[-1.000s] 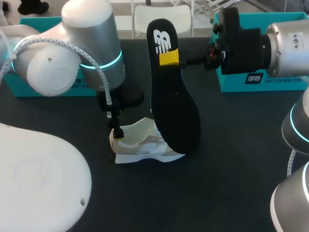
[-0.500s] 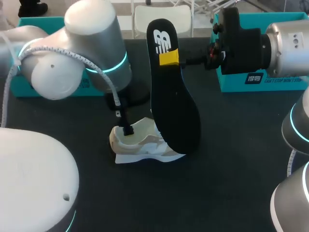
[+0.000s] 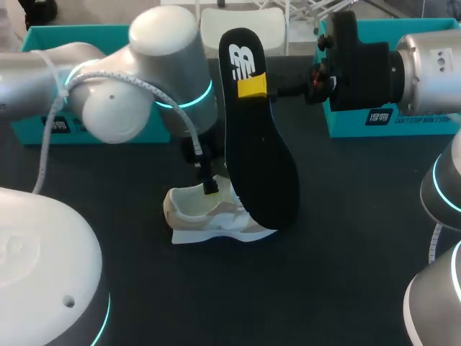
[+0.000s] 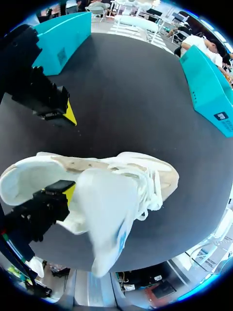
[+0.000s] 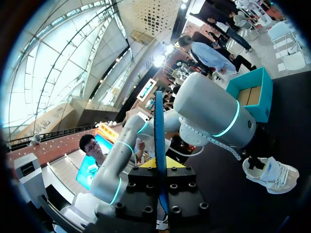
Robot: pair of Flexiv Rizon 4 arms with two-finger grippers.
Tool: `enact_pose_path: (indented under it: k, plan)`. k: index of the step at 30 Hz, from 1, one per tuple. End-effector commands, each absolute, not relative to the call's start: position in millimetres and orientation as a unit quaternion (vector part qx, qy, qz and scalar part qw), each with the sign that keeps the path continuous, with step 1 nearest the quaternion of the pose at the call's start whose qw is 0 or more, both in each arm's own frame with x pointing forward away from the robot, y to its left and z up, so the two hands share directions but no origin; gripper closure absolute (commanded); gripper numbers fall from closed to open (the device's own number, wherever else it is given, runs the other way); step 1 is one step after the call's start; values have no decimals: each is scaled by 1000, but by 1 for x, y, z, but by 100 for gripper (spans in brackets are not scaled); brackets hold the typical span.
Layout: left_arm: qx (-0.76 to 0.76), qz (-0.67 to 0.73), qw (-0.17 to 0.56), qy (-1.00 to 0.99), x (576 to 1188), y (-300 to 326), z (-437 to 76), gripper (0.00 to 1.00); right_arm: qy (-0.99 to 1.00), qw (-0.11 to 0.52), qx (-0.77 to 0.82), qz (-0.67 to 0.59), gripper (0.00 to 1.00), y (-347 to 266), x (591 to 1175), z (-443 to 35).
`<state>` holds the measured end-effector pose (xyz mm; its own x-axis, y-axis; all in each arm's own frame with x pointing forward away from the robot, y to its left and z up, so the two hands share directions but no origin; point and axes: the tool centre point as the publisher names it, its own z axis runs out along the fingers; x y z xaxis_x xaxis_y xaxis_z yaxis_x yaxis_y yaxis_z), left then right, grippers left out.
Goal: Take the shoe out of the shoebox, open the shoe tongue, remove and reinsert the insole, then place the shoe into the shoebox
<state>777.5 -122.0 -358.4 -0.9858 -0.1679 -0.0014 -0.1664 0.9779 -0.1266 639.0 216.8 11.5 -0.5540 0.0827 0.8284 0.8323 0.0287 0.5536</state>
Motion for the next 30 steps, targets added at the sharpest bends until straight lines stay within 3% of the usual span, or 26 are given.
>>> enact_pose_path:
  k: [1,7,11,12,15,30]
  plan:
    - [-79,-51,-13,995,786,-139,-383,52,-646,311,-356,-600,100,221,639,11]
    - [-76,-44,-23,996,778,-144,-393,51,-646,311,-356,-600,100,221,639,11]
    - [-81,-36,-36,995,775,-144,-400,56,-646,311,-356,-600,100,221,639,11]
    - [-81,-36,-36,995,775,-144,-401,61,-646,311,-356,-600,100,221,639,11]
    - [-80,-34,-39,995,772,-144,-401,100,-646,311,-356,-600,100,221,639,11]
    - [-59,-69,-45,995,767,-143,-382,100,-646,311,-356,-600,100,221,639,11]
